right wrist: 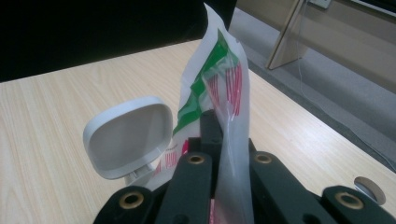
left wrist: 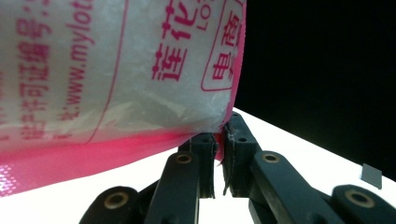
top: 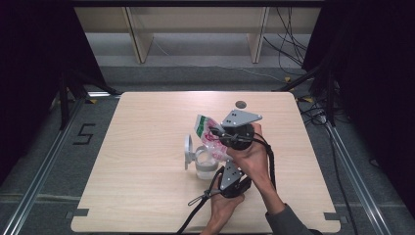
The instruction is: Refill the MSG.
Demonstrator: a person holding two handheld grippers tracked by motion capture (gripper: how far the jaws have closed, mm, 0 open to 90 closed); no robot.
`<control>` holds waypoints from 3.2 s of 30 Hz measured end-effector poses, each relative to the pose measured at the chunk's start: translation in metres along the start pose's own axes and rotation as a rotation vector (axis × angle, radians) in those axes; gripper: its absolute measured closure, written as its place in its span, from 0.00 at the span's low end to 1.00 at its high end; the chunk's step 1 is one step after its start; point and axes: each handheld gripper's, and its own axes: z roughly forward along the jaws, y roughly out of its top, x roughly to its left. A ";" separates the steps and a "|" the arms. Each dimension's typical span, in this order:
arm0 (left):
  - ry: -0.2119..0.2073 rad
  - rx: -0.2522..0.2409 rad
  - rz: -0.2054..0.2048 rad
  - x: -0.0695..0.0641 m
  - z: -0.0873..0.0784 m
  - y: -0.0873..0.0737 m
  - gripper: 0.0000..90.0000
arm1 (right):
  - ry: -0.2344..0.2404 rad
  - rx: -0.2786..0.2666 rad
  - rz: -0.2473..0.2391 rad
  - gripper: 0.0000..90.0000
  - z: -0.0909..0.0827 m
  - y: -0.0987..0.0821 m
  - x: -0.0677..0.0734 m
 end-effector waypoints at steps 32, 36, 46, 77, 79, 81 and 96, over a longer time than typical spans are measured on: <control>-0.006 -0.021 0.000 -0.001 0.000 0.000 0.93 | 0.018 0.008 0.014 1.00 -0.001 0.002 0.001; 0.004 -0.015 0.005 -0.001 -0.001 0.000 0.93 | 0.019 0.009 0.011 1.00 -0.001 0.003 0.001; 0.002 -0.028 0.000 0.000 0.000 0.000 0.93 | 0.024 0.008 0.005 1.00 0.000 0.003 0.001; -0.008 -0.035 -0.007 0.000 0.003 0.000 0.93 | 0.022 0.026 -0.001 1.00 0.002 0.005 0.001; -0.018 -0.044 -0.011 0.000 0.003 0.000 0.93 | 0.023 0.031 -0.004 1.00 0.002 0.005 0.001; -0.018 -0.044 -0.010 0.001 0.003 0.001 0.93 | 0.028 0.036 -0.004 1.00 0.002 0.006 0.001; -0.019 -0.057 -0.017 0.000 0.004 0.001 0.93 | 0.018 0.037 -0.003 1.00 0.003 0.007 0.005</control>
